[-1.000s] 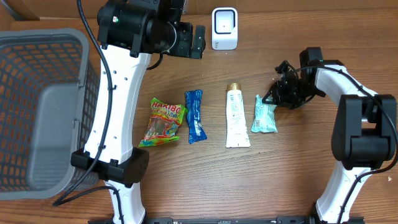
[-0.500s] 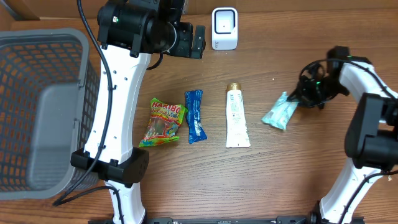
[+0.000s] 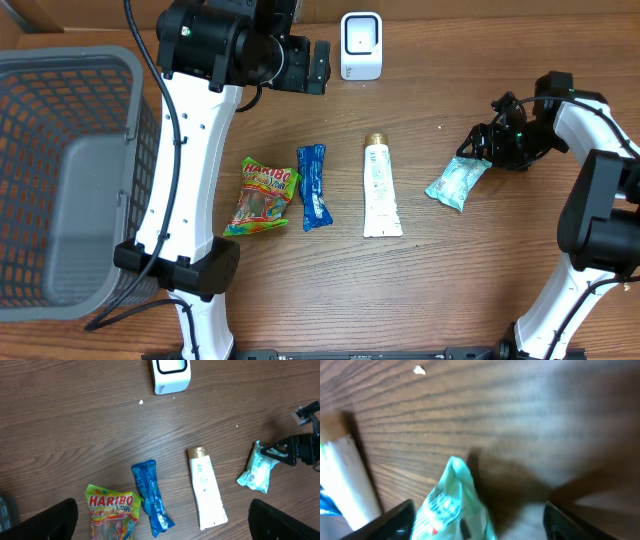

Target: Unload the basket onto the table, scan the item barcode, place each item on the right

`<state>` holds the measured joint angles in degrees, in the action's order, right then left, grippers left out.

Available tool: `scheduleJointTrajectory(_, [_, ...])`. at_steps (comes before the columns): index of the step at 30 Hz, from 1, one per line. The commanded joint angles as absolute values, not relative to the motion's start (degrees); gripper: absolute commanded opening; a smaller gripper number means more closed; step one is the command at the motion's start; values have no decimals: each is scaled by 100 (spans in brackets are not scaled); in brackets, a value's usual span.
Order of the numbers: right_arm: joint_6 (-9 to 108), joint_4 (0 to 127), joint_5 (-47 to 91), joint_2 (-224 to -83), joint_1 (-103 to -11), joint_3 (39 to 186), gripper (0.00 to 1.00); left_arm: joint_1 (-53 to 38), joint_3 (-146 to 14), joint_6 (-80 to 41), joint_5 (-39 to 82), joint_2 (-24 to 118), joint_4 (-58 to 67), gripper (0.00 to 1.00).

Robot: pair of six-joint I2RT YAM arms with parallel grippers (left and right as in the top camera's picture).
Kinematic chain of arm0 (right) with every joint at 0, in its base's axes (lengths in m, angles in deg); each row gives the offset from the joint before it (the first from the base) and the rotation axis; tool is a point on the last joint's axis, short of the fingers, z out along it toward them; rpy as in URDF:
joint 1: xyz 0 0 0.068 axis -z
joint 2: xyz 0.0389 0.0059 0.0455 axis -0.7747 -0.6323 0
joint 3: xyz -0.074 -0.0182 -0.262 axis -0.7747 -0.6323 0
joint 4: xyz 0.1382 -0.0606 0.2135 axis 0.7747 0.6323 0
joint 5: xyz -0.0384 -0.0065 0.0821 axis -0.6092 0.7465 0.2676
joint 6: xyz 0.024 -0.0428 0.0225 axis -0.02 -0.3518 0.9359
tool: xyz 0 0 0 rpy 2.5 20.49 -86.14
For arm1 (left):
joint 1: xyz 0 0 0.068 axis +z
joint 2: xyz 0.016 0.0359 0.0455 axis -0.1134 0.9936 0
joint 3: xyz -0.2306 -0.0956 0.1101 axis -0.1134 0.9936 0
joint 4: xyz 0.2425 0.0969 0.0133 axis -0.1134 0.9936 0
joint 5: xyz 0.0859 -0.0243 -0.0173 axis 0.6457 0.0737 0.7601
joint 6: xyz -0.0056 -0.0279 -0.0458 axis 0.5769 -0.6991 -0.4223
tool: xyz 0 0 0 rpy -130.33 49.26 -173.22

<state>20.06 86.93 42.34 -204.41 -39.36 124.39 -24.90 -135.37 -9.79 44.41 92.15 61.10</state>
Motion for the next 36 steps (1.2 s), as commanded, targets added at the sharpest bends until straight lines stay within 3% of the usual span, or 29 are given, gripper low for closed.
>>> scheduleJointTrajectory(1, [751, 8647, 4217, -20508, -3956, 12515, 69, -2501, -13539, -872, 4504, 9287, 6108, 100])
scheduleJointTrajectory(4, [688, 8876, 4051, -20508, -3956, 12515, 49, -2501, -13539, -872, 4506, 9287, 6108, 100])
scheduleJointTrajectory(7, [780, 9132, 4009, -20506, -3923, 12515, 41, -2501, -13539, -872, 4504, 9287, 6106, 100])
scheduleJointTrajectory(13, [2485, 9635, 3933, -20506, -3827, 12518, 29, -2501, -13539, -872, 4504, 9287, 6108, 100])
scheduleJointTrajectory(16, [3250, 10078, 4007, -20506, -3827, 12518, 31, -2501, -13539, -870, 4504, 9287, 6108, 100])
scheduleJointTrajectory(23, [2542, 10172, 4090, -20506, -3895, 12509, 51, -2501, -13539, -872, 4504, 9287, 6108, 99])
scheduleJointTrajectory(27, [2013, 10144, 4103, -20508, -3958, 12410, 51, -2501, -13539, -870, 4504, 9287, 6108, 100])
scheduleJointTrajectory(30, [1838, 10072, 4101, -20515, -3991, 12306, 39, -2501, -13539, -872, 4506, 9287, 6108, 100])
scheduleJointTrajectory(36, [1379, 9949, 4505, -20517, -3991, 12002, 38, -2501, -13539, -872, 4504, 9287, 6106, 100])
